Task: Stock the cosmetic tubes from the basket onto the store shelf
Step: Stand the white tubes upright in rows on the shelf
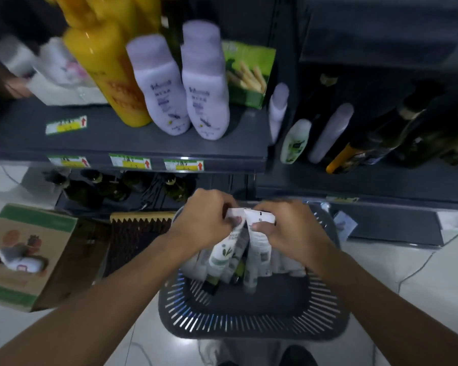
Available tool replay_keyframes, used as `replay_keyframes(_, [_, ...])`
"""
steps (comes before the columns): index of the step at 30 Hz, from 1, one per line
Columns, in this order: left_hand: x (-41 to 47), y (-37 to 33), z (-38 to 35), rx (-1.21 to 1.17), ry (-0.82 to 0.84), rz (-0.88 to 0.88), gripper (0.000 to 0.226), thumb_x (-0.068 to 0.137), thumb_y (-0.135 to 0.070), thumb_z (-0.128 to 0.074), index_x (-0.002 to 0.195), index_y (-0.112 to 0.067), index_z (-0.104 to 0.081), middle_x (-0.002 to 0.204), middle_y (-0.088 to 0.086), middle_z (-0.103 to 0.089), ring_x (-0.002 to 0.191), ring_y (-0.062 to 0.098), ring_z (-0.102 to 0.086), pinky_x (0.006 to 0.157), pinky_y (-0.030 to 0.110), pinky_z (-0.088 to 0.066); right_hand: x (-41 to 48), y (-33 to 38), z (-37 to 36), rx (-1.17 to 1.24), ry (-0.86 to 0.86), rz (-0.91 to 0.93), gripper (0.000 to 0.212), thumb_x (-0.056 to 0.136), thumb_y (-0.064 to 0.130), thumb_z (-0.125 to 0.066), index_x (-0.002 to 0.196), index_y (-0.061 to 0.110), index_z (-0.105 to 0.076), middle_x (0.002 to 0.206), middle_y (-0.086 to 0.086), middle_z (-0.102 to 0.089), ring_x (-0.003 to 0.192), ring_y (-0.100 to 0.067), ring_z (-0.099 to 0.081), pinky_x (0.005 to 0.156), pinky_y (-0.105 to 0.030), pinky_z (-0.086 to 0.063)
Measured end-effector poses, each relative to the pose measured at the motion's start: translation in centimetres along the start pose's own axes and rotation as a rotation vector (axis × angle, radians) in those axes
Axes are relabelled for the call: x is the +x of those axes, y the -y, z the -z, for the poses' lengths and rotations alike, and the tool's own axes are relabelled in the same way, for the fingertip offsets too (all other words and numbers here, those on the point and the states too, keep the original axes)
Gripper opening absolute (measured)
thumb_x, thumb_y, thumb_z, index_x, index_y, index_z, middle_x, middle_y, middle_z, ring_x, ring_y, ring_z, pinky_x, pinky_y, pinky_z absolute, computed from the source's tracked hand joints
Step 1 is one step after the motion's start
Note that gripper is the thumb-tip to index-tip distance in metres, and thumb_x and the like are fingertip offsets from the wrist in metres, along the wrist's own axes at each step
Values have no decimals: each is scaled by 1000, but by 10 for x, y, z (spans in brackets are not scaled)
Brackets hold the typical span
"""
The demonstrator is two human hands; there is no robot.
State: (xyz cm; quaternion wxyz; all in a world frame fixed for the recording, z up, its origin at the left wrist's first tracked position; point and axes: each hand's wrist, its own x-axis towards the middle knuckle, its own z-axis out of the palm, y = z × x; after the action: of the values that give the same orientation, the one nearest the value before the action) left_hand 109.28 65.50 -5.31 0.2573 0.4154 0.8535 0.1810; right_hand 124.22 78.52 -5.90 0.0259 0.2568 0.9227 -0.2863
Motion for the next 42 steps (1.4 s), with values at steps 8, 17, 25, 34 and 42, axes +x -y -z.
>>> replay_keyframes(8, [-32,-95,118,-86,-212,-309,13,84,-36,-81,80,-28,-71,68,-13,-68,66,1,-62,52,11,-36,-40,50,154,-54,-289,58,20,86,34,-79,101,24,-73,90,10,-70,82,-18,-65,72,-40,-53])
replay_keyframes(17, [-71,-218,236,-38,-369,-533,11,83,-36,-81,86,-27,-75,76,-16,-69,71,0,-63,58,9,-40,-102,85,318,-192,-545,159,19,81,37,-80,93,25,-71,86,13,-71,78,-16,-66,69,-34,-52])
replay_keyframes(25, [-78,-331,283,-12,-362,-706,8,86,-37,-77,83,-30,-72,84,-14,-68,83,3,-64,73,24,-55,-147,75,431,-151,-572,80,15,87,43,-74,99,35,-70,93,25,-69,88,1,-63,80,-26,-52])
replay_keyframes(34, [-24,-451,268,140,-366,-768,8,88,-30,-68,85,-26,-62,82,-10,-63,82,8,-60,76,36,-54,-141,-3,528,-178,-587,107,15,82,45,-77,91,36,-69,80,23,-69,74,1,-63,70,-27,-52])
replay_keyframes(42, [45,-523,244,264,-430,-725,7,86,-30,-65,90,-27,-69,82,-11,-68,79,8,-64,70,37,-58,-90,-78,589,-159,-597,137,12,79,39,-78,84,37,-68,75,20,-69,71,-1,-63,69,-31,-54])
